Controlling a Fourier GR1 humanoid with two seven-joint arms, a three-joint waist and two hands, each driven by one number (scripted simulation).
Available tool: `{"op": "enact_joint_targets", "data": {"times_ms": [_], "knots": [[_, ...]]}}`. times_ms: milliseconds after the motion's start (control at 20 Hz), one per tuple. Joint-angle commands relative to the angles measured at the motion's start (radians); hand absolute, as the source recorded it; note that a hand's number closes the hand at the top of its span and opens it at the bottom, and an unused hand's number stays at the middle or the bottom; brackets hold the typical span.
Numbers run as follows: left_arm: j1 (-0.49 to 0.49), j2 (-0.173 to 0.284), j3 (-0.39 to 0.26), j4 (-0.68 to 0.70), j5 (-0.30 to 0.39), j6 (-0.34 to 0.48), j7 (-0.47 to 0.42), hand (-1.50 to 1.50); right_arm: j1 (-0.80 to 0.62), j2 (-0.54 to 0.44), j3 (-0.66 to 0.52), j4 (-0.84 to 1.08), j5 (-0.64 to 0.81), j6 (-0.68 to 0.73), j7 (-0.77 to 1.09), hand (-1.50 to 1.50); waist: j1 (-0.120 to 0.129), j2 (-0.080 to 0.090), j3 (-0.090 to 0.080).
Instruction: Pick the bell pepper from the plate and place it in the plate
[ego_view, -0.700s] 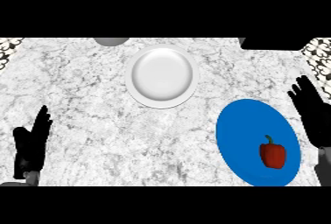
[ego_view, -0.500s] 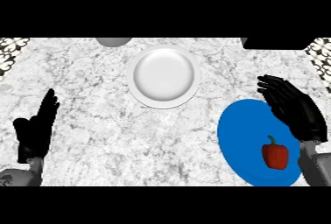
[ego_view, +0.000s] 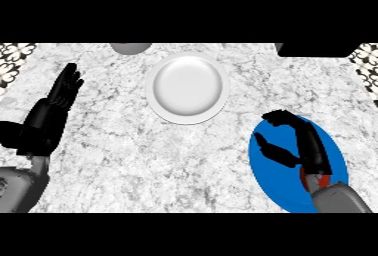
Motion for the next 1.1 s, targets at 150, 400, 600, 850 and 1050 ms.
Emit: {"op": "enact_joint_targets", "data": {"times_ms": [150,400,600,850,1050], "knots": [[0.000,0.004,0.030,-0.026,0.007,-0.049,-0.003,0.00,0.159,0.183,-0.003,-0.054,0.028,-0.232,-0.268,-1.50,-0.016,0.003,0.006],[0.001,-0.022,0.025,-0.143,-0.028,-0.017,0.100,0.00,0.169,0.127,0.017,-0.180,0.215,-0.286,-0.113,-1.50,-0.011,0.001,0.005],[-0.006,-0.007,0.058,-0.026,-0.018,-0.062,0.024,0.00,0.177,-0.048,0.022,-0.315,0.383,-0.169,0.213,-1.50,-0.032,-0.003,0.000],[-0.025,0.012,0.069,-0.052,0.004,-0.081,0.062,0.00,0.136,-0.200,-0.006,-0.332,0.415,0.107,0.537,-1.50,-0.024,-0.004,-0.005],[-0.021,-0.004,0.074,-0.025,0.002,-0.081,0.041,0.00,0.156,-0.291,0.035,-0.426,0.376,0.337,0.735,-1.50,-0.029,-0.001,-0.003]]}}
